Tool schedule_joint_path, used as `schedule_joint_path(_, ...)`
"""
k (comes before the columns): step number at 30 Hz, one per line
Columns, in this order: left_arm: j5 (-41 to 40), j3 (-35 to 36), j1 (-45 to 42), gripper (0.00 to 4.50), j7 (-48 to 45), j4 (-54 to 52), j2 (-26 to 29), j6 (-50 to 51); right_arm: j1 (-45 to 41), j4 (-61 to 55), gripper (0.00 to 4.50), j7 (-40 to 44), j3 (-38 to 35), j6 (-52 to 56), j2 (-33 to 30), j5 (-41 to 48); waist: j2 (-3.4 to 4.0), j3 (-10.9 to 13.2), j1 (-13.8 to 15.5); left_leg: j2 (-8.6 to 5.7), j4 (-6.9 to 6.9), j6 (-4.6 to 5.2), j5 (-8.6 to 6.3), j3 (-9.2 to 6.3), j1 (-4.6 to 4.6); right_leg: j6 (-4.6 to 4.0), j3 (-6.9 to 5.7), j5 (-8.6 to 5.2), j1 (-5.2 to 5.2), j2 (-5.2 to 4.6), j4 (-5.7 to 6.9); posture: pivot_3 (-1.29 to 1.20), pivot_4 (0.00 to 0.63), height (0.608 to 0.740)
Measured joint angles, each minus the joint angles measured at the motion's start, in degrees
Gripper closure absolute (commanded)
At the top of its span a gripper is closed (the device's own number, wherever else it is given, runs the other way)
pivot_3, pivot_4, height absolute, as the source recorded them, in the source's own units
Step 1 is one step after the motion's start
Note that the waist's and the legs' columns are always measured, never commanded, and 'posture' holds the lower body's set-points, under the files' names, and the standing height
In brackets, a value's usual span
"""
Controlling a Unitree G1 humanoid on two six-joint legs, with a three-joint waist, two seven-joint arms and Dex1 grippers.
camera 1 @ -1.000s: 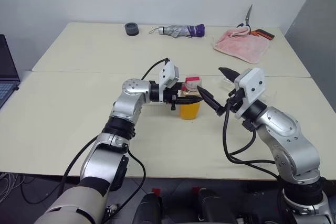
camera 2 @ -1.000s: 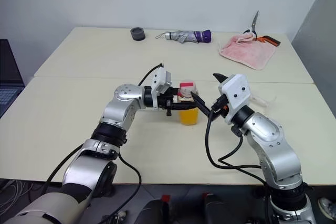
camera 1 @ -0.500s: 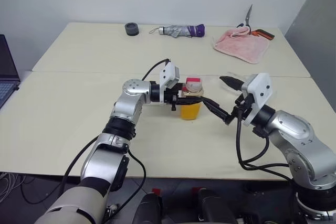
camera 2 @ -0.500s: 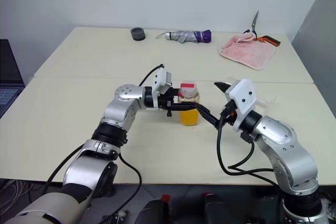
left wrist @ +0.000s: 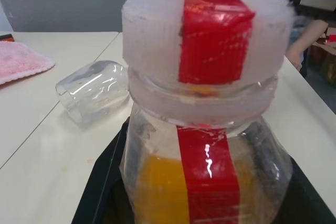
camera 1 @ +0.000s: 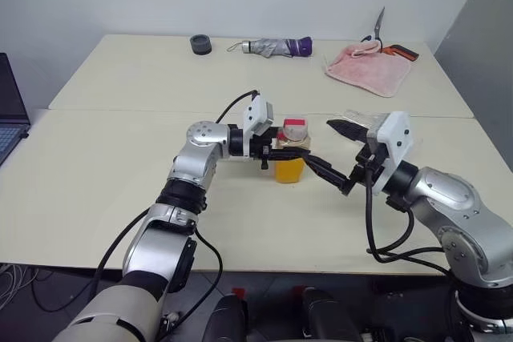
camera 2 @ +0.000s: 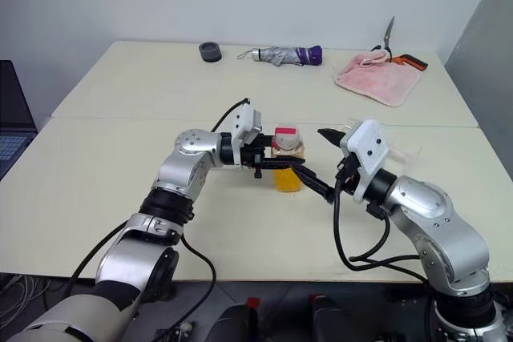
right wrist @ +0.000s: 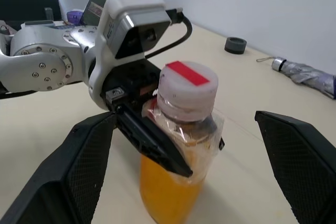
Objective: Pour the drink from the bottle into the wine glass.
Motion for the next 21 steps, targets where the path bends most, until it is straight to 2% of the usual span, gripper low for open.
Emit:
schedule_joint_path(4,0.0,0.0,0.45,2.7,0.08,-0.02,0.03,0.01,-0.1,-0.02,0.0,-1.03,1.62,0.03,1.93,-0.53,0.0,0.0,0.01,0.0,0.0,0.0,0.0,0.0,0.0,0.0,0.0,0.0,0.0,0.0,0.0,0.0,0.15,0.74)
schedule_joint_path(11,-0.01,-0.01,0.47,2.7,-0.04,-0.3,0.06,0.03,-3.12,0.54,0.0,-2.09,1.73,3.41,5.84,3.94,0.0,0.0,-0.02,0.01,0.01,0.0,0.0,0.01,0.0,0.0,0.0,0.0,0.0,0.0,0.01,0.0,0.15,0.74)
schedule_joint_path(21,-0.01,-0.1,0.53,2.7,-0.88,-0.43,0.0,0.02,-10.05,10.01,0.0,-1.11,5.26,2.69,6.99,1.42,0.0,0.0,0.0,0.01,0.01,0.0,0.0,-0.01,0.0,0.0,-0.02,0.0,0.0,-0.01,0.0,0.0,0.15,0.74)
